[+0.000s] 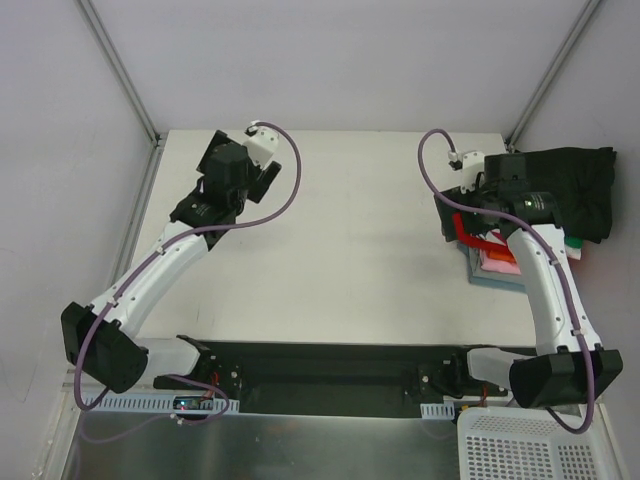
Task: Fold and stack the t-shirts
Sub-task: Neatly place the folded tshirt to the corner
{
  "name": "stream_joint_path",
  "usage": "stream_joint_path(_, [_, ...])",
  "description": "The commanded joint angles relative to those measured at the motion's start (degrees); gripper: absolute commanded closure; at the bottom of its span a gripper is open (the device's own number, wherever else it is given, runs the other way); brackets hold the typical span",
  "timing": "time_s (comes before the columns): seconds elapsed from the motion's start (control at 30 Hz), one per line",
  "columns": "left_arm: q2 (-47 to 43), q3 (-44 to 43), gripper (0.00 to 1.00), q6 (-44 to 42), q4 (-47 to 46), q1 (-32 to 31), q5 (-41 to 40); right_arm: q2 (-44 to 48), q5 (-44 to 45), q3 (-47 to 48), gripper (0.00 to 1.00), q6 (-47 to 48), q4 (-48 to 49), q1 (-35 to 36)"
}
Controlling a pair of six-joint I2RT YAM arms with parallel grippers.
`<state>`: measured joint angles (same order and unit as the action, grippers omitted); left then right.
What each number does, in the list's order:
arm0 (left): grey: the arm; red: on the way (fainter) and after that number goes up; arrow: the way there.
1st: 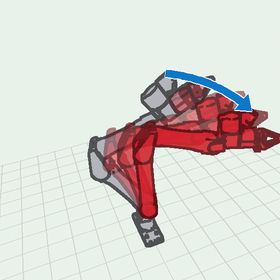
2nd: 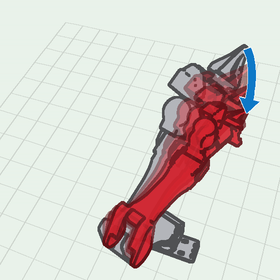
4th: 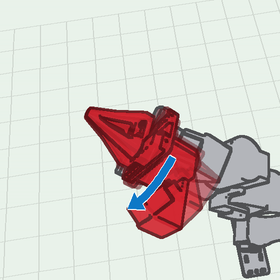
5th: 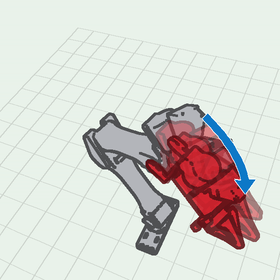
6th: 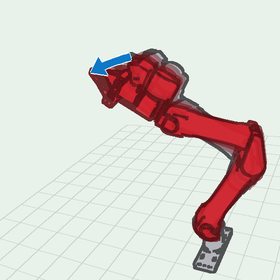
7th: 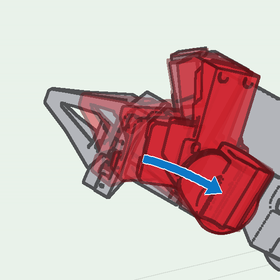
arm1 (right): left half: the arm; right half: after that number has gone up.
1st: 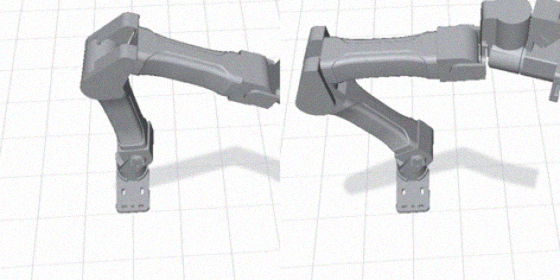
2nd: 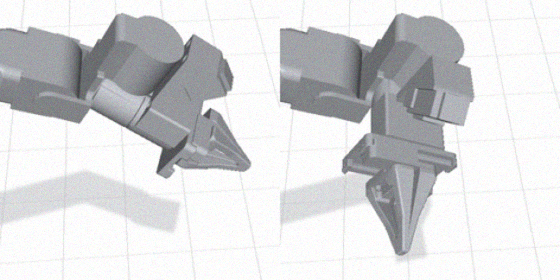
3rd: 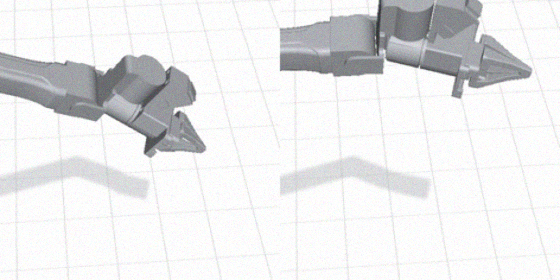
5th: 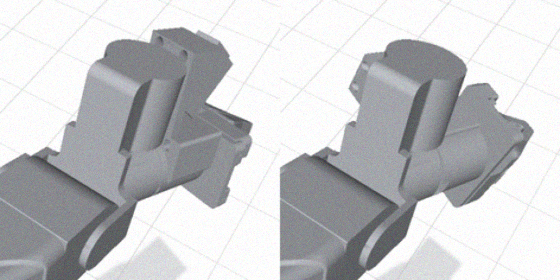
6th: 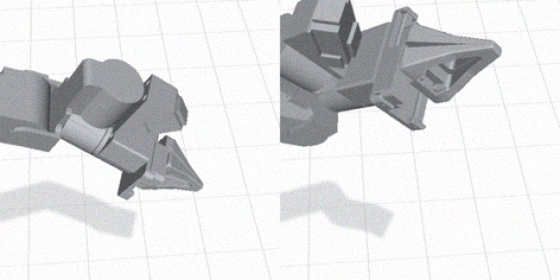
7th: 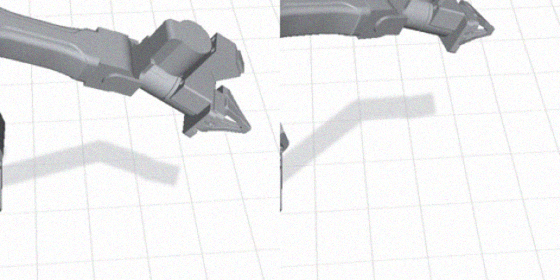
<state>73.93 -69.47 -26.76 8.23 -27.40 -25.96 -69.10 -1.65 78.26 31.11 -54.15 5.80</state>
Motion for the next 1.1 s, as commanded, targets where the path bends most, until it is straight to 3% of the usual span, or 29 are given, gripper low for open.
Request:
stream_joint_path(0.0, [-5.3,2.3,0.01,2.9,0.0,-0.2,-1.6,-0.3,1.3,-2.0,0.04,-3.2,2.5,2.5])
stream_joint_path(0.37, [-13.2,7.9,0.01,5.4,1.2,-0.3,-5.4,-1.0,3.3,-0.7,0.04,-3.5,3.2,5.6])
stream_joint_path(1.07, [-14.2,9.2,0.01,7.6,3.1,-0.3,-5.3,0.4,3.4,0.2,0.04,-3.5,3.3,6.9])
